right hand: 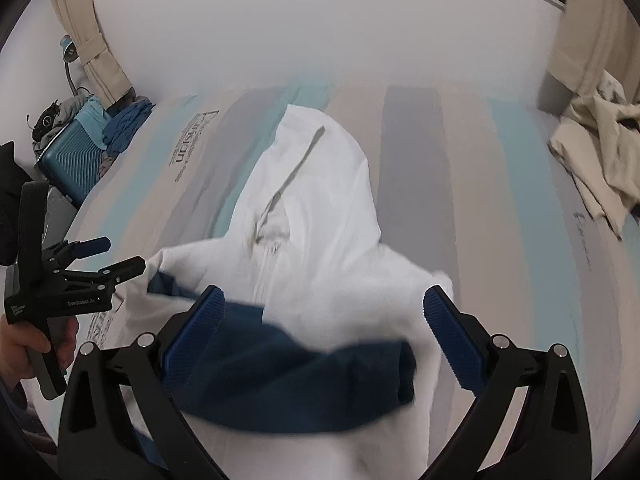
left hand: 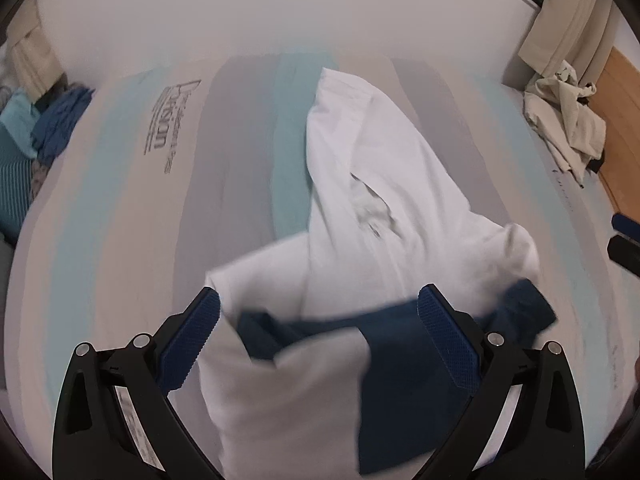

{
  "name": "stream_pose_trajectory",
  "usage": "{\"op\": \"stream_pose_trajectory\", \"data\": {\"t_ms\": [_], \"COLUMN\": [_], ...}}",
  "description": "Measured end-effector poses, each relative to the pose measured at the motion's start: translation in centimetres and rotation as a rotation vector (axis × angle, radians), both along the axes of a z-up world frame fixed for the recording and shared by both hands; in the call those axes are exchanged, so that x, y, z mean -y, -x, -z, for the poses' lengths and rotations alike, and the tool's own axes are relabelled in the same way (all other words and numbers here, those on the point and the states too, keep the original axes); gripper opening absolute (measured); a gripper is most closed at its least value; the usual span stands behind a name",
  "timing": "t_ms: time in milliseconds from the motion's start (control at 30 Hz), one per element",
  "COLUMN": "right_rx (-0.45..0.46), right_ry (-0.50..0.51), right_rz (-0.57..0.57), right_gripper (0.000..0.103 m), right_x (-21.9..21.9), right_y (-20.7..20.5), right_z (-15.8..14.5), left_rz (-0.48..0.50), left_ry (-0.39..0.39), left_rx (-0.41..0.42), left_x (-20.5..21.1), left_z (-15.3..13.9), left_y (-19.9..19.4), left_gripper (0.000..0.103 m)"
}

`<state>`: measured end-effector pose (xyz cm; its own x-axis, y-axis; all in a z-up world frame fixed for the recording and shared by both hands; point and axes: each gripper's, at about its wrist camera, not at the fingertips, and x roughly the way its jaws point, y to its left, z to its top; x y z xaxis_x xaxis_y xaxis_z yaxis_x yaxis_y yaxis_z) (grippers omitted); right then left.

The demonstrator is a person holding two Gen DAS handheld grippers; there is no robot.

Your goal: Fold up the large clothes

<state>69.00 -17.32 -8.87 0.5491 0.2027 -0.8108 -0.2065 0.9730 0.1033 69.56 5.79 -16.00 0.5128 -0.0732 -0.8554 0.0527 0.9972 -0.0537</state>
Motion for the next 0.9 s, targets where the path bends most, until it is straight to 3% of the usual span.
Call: {"op": "stream_pose_trajectory", "data": {"t_ms": [467, 767, 900], "right_rx": [0.006, -0.111, -0.13], "right_ry": [0.046, 0.027, 0.001], "right_rz": [-0.125, -0.131, -0.115], "right_gripper": [0.095, 0.086, 0.084], "right_x": [-1.6, -1.5, -1.4], "right_y": [-13.9, -23.5, -27.2], "right_z": [8.0, 14.3, 15.3], "left_rz": [0.105, 0.246, 0.233], "left_ry": [0.0, 0.062, 0.074], "left_rx": [0.003, 0.032, 0.016], "left_x": [1.0, 3.4, 3.4], "left_z": [5.7, 8.5, 10.5], "left_y": [-13.8, -20.5, -24.6], "left_gripper": [0.097, 0.097, 0.097]}}
